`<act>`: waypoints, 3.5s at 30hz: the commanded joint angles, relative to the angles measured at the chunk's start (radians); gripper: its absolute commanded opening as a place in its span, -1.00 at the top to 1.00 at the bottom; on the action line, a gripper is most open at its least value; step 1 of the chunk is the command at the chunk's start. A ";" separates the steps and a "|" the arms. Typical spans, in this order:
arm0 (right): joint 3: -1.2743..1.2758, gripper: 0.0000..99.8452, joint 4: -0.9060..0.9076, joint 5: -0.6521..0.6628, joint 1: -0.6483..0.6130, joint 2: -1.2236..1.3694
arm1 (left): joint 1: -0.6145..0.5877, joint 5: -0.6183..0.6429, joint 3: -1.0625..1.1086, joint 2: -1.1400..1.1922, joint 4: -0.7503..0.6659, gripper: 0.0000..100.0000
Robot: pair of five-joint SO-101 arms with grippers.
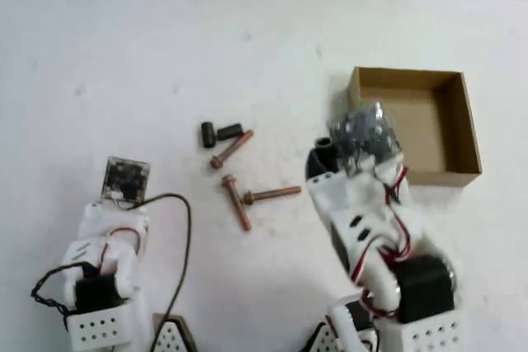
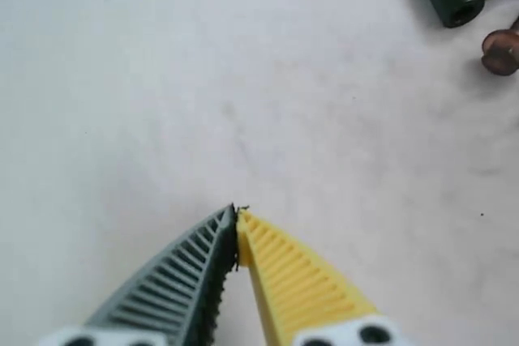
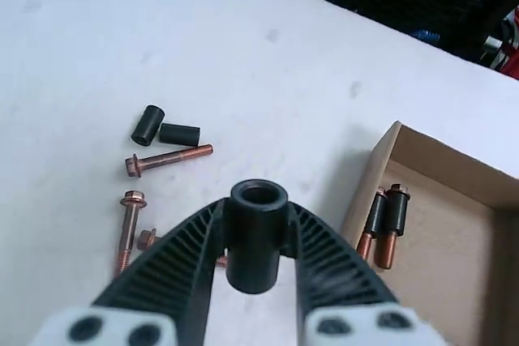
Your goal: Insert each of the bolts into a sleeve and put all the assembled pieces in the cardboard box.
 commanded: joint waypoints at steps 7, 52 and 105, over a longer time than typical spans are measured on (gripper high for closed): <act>0.259 0.96 -0.189 0.017 0.088 -0.163 | 0.001 -0.040 -0.051 -0.010 -0.006 0.96; 0.710 0.97 -0.360 -0.081 0.151 -0.549 | 0.438 -0.397 -0.672 0.536 0.213 0.96; 0.738 0.97 -0.364 -0.078 0.384 -0.552 | 0.722 -0.522 -1.065 1.692 -0.209 0.66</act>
